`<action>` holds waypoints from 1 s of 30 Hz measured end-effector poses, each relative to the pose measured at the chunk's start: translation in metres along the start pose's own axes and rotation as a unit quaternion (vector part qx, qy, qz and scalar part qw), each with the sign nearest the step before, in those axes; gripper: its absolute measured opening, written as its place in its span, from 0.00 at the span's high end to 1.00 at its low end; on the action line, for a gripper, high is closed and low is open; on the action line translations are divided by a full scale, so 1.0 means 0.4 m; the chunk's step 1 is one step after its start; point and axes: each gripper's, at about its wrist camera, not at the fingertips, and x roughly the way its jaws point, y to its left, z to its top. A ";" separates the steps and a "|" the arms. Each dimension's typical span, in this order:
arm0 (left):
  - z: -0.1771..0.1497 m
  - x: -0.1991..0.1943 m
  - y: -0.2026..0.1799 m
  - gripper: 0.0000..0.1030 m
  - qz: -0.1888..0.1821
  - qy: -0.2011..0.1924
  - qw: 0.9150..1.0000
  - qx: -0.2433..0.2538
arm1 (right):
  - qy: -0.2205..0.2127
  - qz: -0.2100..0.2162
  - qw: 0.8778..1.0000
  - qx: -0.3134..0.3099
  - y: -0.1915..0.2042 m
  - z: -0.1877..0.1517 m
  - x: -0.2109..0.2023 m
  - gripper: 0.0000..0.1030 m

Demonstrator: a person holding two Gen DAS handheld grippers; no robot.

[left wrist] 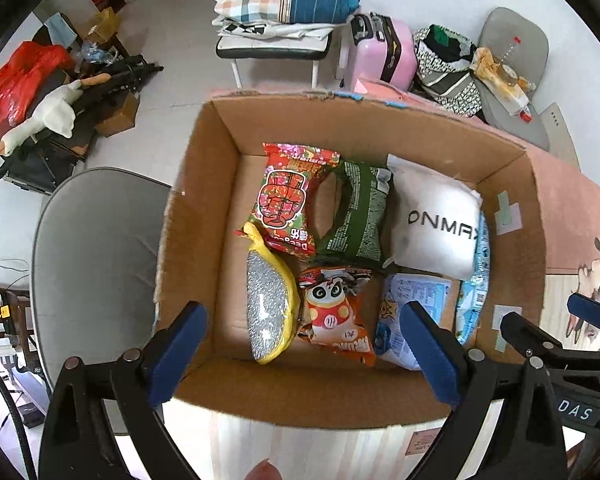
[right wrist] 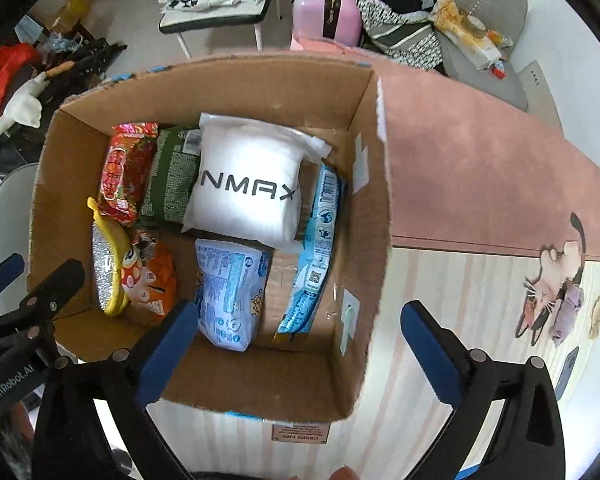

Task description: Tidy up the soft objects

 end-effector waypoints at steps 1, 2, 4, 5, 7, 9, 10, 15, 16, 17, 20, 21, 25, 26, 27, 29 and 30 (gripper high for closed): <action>-0.002 -0.011 0.002 0.04 0.000 -0.004 1.000 -0.001 | -0.009 0.004 1.000 0.003 -0.004 -0.009 -0.025 0.00; -0.008 -0.028 0.002 0.04 0.000 -0.009 1.000 -0.001 | -0.018 0.007 1.000 0.005 -0.008 -0.017 -0.046 0.00; -0.020 -0.066 0.003 0.04 -0.006 -0.022 1.000 -0.002 | -0.042 0.007 0.999 0.005 -0.014 -0.039 -0.098 0.00; -0.026 -0.085 0.001 0.04 -0.008 -0.028 1.000 -0.002 | -0.055 0.008 0.998 0.006 -0.018 -0.051 -0.125 0.00; -0.042 -0.138 -0.007 0.04 -0.008 -0.046 0.999 0.004 | -0.073 0.011 0.997 0.007 -0.023 -0.077 -0.176 0.00; -0.060 -0.190 -0.016 0.04 -0.011 -0.062 0.998 0.010 | -0.088 0.018 0.996 0.008 -0.031 -0.104 -0.221 0.00; -0.070 -0.218 -0.021 0.04 -0.014 -0.071 0.997 0.013 | -0.099 0.021 0.995 0.010 -0.037 -0.124 -0.254 0.00; -0.121 -0.354 -0.038 0.04 -0.019 -0.112 0.993 0.027 | -0.148 0.024 0.989 0.016 -0.062 -0.212 -0.397 0.00; -0.133 -0.382 -0.040 0.04 -0.020 -0.121 0.992 0.028 | -0.158 0.025 0.987 0.017 -0.066 -0.231 -0.425 0.00; -0.144 -0.408 -0.042 0.04 -0.022 -0.128 0.991 0.028 | -0.166 0.024 0.986 0.017 -0.069 -0.248 -0.449 0.00; -0.178 -0.469 -0.040 0.04 -0.029 -0.141 0.989 0.025 | -0.192 0.024 0.981 0.017 -0.076 -0.307 -0.528 0.00; -0.189 -0.485 -0.042 0.04 -0.032 -0.144 0.989 0.026 | -0.201 0.023 0.979 0.016 -0.076 -0.328 -0.555 0.00; -0.241 -0.539 -0.050 0.04 -0.027 -0.158 0.986 0.033 | -0.231 0.019 0.973 0.018 -0.080 -0.395 -0.638 0.00; -0.252 -0.552 -0.054 0.04 -0.024 -0.163 0.986 0.036 | -0.238 0.014 0.971 0.019 -0.081 -0.409 -0.653 0.00; -0.262 -0.562 -0.056 0.04 -0.019 -0.167 0.985 0.037 | -0.242 0.013 0.970 0.019 -0.083 -0.420 -0.665 0.00; -0.282 -0.586 -0.056 0.04 -0.012 -0.177 0.983 0.037 | -0.250 0.016 0.968 0.020 -0.086 -0.449 -0.695 0.00; -0.292 -0.596 -0.055 0.04 -0.012 -0.180 0.983 0.034 | -0.253 0.017 0.967 0.019 -0.086 -0.460 -0.706 0.00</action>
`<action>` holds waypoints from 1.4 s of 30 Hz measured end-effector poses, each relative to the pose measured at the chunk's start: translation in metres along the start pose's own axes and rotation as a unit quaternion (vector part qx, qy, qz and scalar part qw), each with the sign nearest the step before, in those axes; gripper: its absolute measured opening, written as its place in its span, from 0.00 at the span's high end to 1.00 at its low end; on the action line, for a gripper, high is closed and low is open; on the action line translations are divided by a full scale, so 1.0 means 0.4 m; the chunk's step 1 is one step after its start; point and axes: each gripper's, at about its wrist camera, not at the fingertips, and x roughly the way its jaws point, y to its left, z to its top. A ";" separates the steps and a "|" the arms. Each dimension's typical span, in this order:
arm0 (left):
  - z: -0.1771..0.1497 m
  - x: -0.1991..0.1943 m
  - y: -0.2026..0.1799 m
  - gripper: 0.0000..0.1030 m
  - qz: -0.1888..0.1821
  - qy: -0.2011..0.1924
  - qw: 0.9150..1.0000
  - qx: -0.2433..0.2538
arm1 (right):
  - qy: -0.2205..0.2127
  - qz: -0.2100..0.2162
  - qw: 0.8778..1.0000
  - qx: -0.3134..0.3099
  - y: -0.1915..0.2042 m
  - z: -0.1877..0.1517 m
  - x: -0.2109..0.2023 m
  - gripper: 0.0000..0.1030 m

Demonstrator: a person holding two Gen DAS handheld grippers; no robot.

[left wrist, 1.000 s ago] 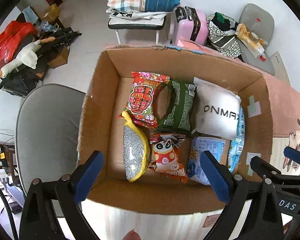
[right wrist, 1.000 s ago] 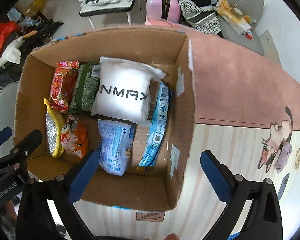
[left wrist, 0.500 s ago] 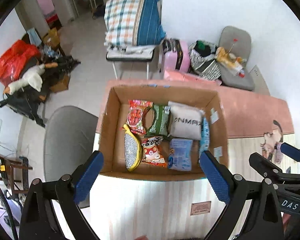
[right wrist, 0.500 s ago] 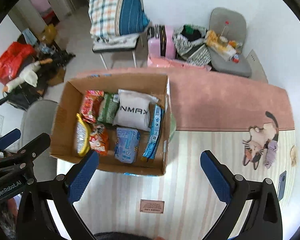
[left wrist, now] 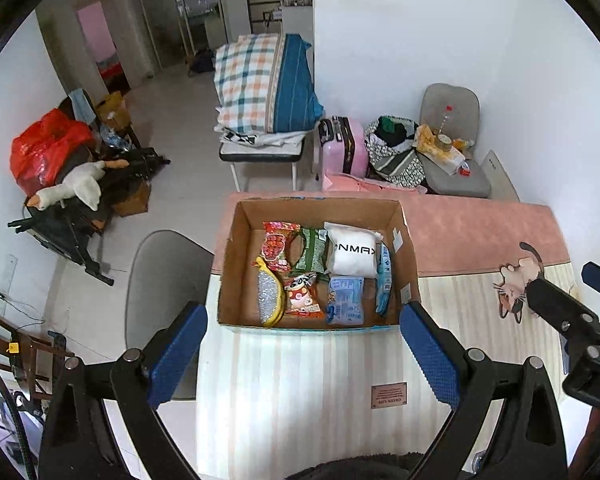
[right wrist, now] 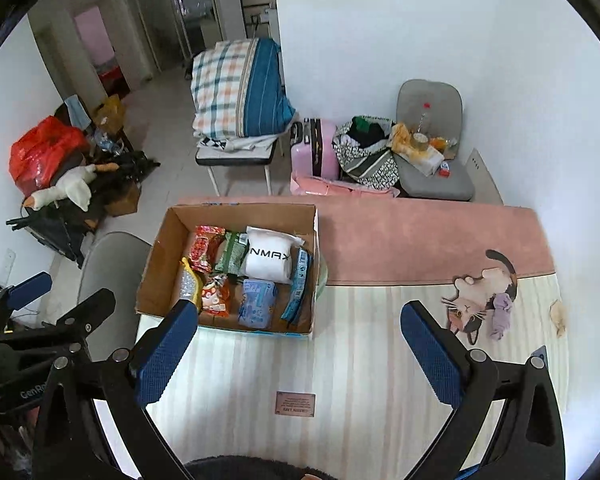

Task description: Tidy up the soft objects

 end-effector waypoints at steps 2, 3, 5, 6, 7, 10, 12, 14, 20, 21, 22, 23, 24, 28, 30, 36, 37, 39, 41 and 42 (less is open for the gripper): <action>-0.013 -0.021 0.004 0.04 -0.003 -0.003 1.000 -0.005 | -0.010 -0.002 1.000 -0.003 0.001 -0.009 -0.034 0.00; -0.018 -0.029 0.005 0.04 -0.004 -0.003 1.000 -0.007 | -0.014 -0.005 1.000 -0.005 0.001 -0.013 -0.048 0.00; -0.026 -0.046 0.005 0.04 -0.005 -0.005 1.000 -0.011 | -0.023 -0.012 1.000 -0.011 0.005 -0.024 -0.075 0.00; -0.029 -0.054 0.004 0.04 -0.005 -0.008 1.000 -0.013 | -0.026 -0.012 1.000 -0.011 0.005 -0.029 -0.085 0.00; -0.032 -0.061 0.005 0.04 -0.005 -0.010 1.000 -0.015 | -0.027 -0.012 1.000 -0.012 0.006 -0.034 -0.093 0.00; -0.042 -0.077 0.004 0.04 -0.007 -0.015 1.000 -0.018 | -0.026 -0.014 0.999 -0.015 0.008 -0.043 -0.105 0.00; -0.046 -0.082 0.001 0.04 -0.005 -0.016 1.000 -0.016 | -0.020 -0.011 1.000 -0.016 0.008 -0.050 -0.111 0.00; -0.050 -0.088 0.000 0.04 -0.003 -0.019 1.000 -0.015 | -0.021 -0.011 1.000 -0.019 0.010 -0.055 -0.119 0.00; -0.051 -0.091 0.004 0.04 0.004 -0.024 0.999 -0.020 | -0.025 -0.015 0.999 -0.013 0.001 -0.050 -0.112 0.00; -0.051 -0.089 0.006 0.04 0.006 -0.026 0.999 -0.021 | -0.026 -0.016 0.999 -0.010 0.000 -0.048 -0.107 0.00; -0.051 -0.084 0.009 0.04 0.011 -0.028 0.999 -0.023 | -0.029 -0.016 0.999 -0.009 -0.001 -0.045 -0.100 0.00; -0.051 -0.079 0.011 0.04 0.015 -0.030 0.999 -0.025 | -0.028 -0.018 0.999 -0.006 -0.002 -0.043 -0.092 0.00; -0.051 -0.073 0.012 0.04 0.018 -0.032 0.999 -0.027 | -0.028 -0.018 0.999 -0.003 -0.003 -0.039 -0.081 0.00; -0.049 -0.037 0.016 0.04 0.031 -0.032 0.999 -0.031 | -0.033 -0.036 0.999 0.000 -0.002 -0.030 -0.036 0.00; -0.050 -0.014 0.020 0.04 0.034 -0.026 0.999 -0.032 | -0.027 -0.039 0.999 0.002 -0.001 -0.029 -0.016 0.00; -0.052 0.040 0.023 0.04 0.039 -0.008 0.999 -0.032 | -0.007 -0.047 0.999 0.001 0.004 -0.033 0.054 0.00; -0.051 0.044 0.024 0.04 0.040 -0.007 0.999 -0.031 | -0.006 -0.048 0.999 0.001 0.005 -0.033 0.059 0.00; -0.052 0.050 0.026 0.04 0.042 -0.004 0.999 -0.032 | -0.005 -0.049 0.999 0.001 0.007 -0.035 0.066 0.00; -0.053 0.052 0.029 0.04 0.041 -0.002 0.999 -0.034 | -0.001 -0.048 0.999 0.000 0.008 -0.035 0.075 0.00; -0.052 0.051 0.031 0.04 0.041 -0.003 0.999 -0.035 | 0.000 -0.048 0.999 0.000 0.008 -0.035 0.078 0.00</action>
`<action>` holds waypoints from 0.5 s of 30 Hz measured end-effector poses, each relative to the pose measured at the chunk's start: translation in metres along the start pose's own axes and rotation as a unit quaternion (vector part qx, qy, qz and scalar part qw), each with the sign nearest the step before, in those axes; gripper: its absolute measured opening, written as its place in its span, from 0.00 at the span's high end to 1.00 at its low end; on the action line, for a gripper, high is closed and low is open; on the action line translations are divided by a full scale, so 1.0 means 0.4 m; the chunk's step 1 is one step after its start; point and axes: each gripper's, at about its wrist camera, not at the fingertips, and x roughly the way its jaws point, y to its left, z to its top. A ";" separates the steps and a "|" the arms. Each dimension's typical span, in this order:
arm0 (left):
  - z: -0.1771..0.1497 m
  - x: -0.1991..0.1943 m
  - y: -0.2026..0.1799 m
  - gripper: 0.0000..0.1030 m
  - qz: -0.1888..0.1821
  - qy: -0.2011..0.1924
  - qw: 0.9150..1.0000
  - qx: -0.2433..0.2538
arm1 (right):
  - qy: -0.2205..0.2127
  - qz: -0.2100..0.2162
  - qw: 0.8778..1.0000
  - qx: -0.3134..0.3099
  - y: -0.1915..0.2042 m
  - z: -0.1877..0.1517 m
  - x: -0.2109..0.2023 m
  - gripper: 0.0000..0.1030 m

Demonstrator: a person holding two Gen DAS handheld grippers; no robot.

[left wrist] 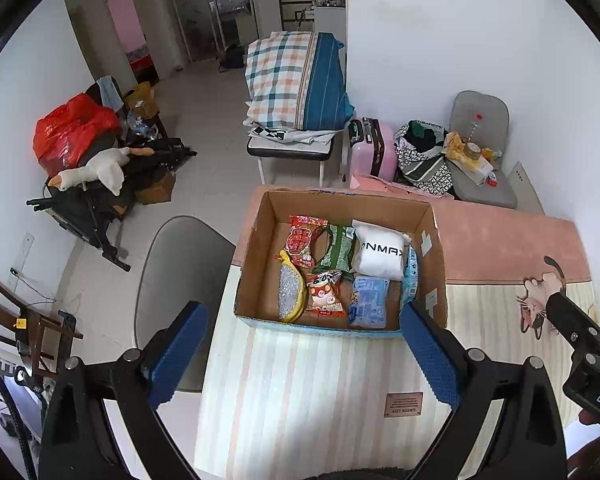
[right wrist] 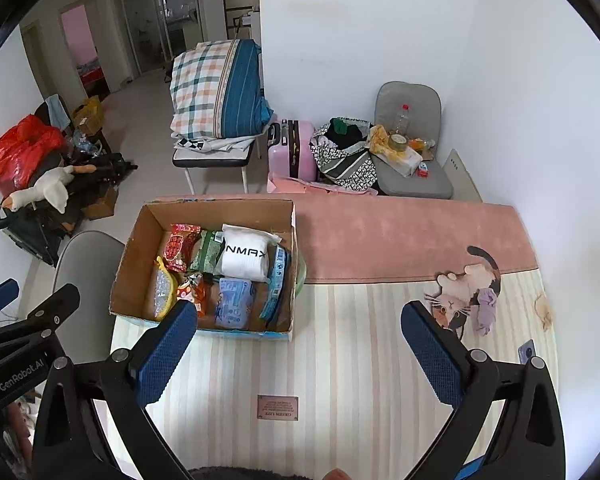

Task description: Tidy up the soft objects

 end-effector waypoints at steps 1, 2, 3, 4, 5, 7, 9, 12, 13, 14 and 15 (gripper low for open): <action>0.001 0.000 0.001 0.04 0.000 -0.001 1.000 0.000 | 0.001 0.000 1.000 -0.002 0.000 0.000 0.001 0.00; 0.002 0.001 0.001 0.04 0.001 -0.001 1.000 0.000 | 0.001 0.000 1.000 -0.002 0.000 -0.001 0.003 0.00; 0.003 0.001 0.002 0.04 0.001 -0.001 1.000 -0.001 | 0.002 0.000 1.000 -0.002 0.000 -0.002 0.004 0.00; 0.003 0.000 0.003 0.04 0.000 -0.002 1.000 -0.001 | 0.001 0.000 1.000 -0.003 0.001 -0.001 0.001 0.00; 0.003 0.000 0.003 0.04 0.000 -0.001 1.000 0.000 | 0.002 0.000 1.000 -0.003 0.002 -0.001 0.004 0.00; 0.003 -0.001 0.003 0.04 -0.001 -0.002 1.000 0.000 | 0.001 0.000 1.000 -0.002 0.002 -0.004 0.001 0.00; 0.003 -0.001 0.003 0.04 0.001 -0.002 1.000 0.000 | 0.002 -0.001 1.000 -0.003 0.002 -0.006 0.006 0.00; 0.009 -0.001 0.006 0.04 -0.001 -0.001 1.000 -0.002 | 0.003 0.001 1.000 -0.002 0.004 -0.010 0.005 0.00; 0.010 -0.001 0.006 0.04 0.000 0.000 1.000 -0.001 | 0.003 0.001 1.000 -0.002 0.004 -0.010 0.006 0.00; 0.012 0.000 0.006 0.04 -0.001 0.001 1.000 0.000 | 0.003 0.001 1.000 -0.002 0.005 -0.010 0.006 0.00; 0.014 -0.001 0.005 0.04 -0.002 0.002 1.000 0.000 | 0.004 0.002 1.000 -0.003 0.006 -0.014 0.007 0.00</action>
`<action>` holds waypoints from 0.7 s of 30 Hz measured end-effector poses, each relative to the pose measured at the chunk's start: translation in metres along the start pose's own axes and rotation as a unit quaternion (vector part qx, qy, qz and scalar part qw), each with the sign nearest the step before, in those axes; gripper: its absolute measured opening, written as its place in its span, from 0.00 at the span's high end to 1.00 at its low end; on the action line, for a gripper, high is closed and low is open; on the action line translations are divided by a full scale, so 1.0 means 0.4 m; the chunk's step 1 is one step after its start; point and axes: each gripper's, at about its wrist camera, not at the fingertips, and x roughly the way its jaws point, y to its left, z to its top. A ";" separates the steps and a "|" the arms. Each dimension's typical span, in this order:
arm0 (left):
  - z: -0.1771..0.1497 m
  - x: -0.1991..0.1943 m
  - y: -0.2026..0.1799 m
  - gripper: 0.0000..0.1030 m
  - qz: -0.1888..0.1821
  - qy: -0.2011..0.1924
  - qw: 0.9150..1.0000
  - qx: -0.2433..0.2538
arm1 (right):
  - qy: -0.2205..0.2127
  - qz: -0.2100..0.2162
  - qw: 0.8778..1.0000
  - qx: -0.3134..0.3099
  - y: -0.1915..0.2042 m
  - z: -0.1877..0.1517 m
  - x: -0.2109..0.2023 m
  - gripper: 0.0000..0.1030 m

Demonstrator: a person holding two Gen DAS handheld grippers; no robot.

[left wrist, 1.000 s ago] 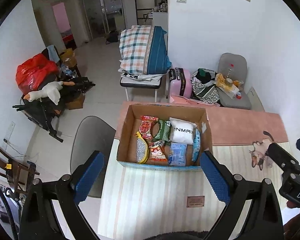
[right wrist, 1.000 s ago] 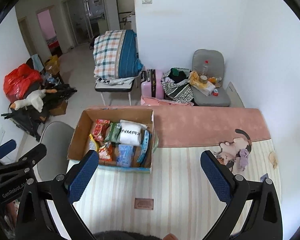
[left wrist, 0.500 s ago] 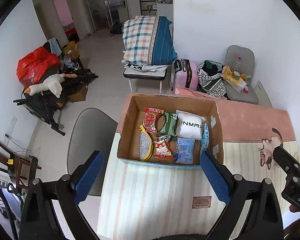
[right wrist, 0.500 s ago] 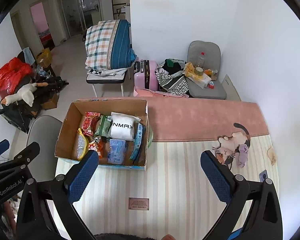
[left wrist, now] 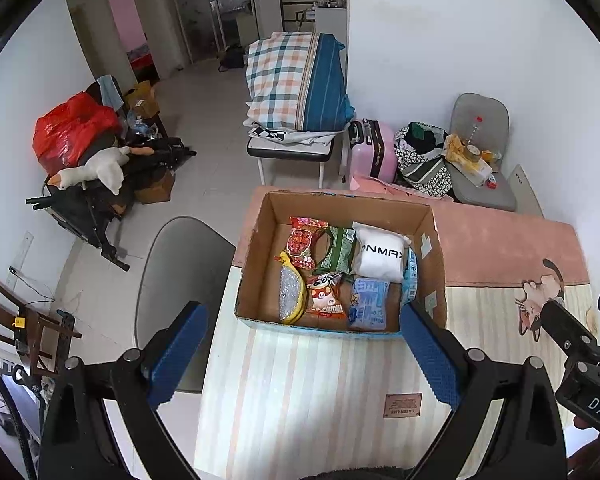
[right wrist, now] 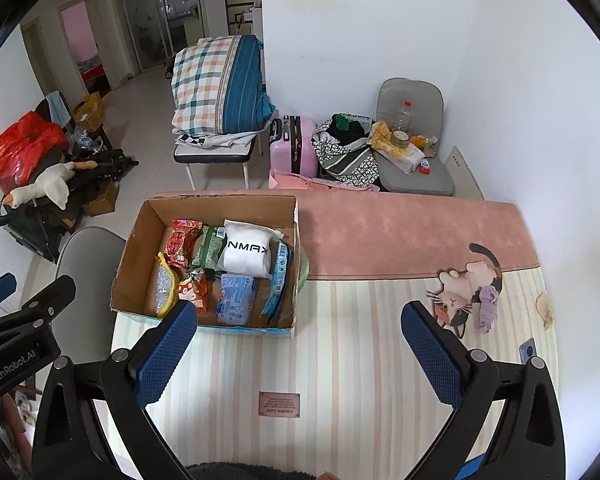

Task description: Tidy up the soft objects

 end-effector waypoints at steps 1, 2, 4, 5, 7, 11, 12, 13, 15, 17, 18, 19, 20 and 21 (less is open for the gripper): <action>0.001 -0.001 0.000 0.04 0.000 0.000 1.000 0.000 | 0.001 0.000 1.000 0.000 0.002 -0.004 0.003 0.00; 0.002 -0.001 -0.001 0.04 0.000 0.000 1.000 0.000 | 0.002 0.000 1.000 0.000 0.002 -0.006 0.004 0.00; 0.000 -0.001 -0.001 0.04 0.000 0.002 1.000 0.000 | 0.004 0.000 1.000 -0.001 0.002 -0.010 0.008 0.00; 0.000 -0.002 -0.001 0.04 0.000 0.002 1.000 0.001 | 0.005 0.000 1.000 -0.001 0.001 -0.011 0.009 0.00; -0.002 -0.003 -0.004 0.04 -0.001 0.003 1.000 0.002 | 0.005 0.000 1.000 -0.001 0.000 -0.011 0.009 0.00; -0.011 -0.002 -0.003 0.04 -0.004 0.007 1.000 -0.001 | 0.005 -0.003 1.000 -0.001 -0.004 -0.014 0.009 0.00; -0.012 -0.003 -0.002 0.04 -0.005 0.009 1.000 -0.003 | 0.005 -0.004 1.000 -0.002 -0.003 -0.017 0.010 0.00; -0.016 -0.002 -0.001 0.04 -0.006 0.010 1.000 -0.004 | 0.004 -0.004 1.000 -0.001 -0.006 -0.014 0.005 0.00; -0.018 -0.002 -0.001 0.04 -0.008 0.011 1.000 -0.005 | 0.003 -0.004 1.000 -0.001 -0.008 -0.012 0.003 0.00; -0.019 -0.003 -0.002 0.04 -0.006 0.010 1.000 -0.003 | 0.004 -0.004 1.000 -0.002 -0.008 -0.013 0.004 0.00; -0.018 -0.004 -0.001 0.04 -0.006 0.009 1.000 -0.002 | 0.005 -0.004 1.000 -0.002 -0.008 -0.016 0.004 0.00; -0.018 -0.004 -0.001 0.04 -0.006 0.009 1.000 -0.003 | 0.004 -0.005 1.000 -0.001 -0.007 -0.013 0.003 0.00; -0.017 -0.005 -0.002 0.04 -0.006 0.008 1.000 -0.003 | 0.004 -0.005 1.000 -0.002 -0.006 -0.013 0.004 0.00; -0.017 -0.005 -0.002 0.04 -0.006 0.009 1.000 -0.003 | 0.006 -0.005 1.000 -0.001 -0.006 -0.015 0.005 0.00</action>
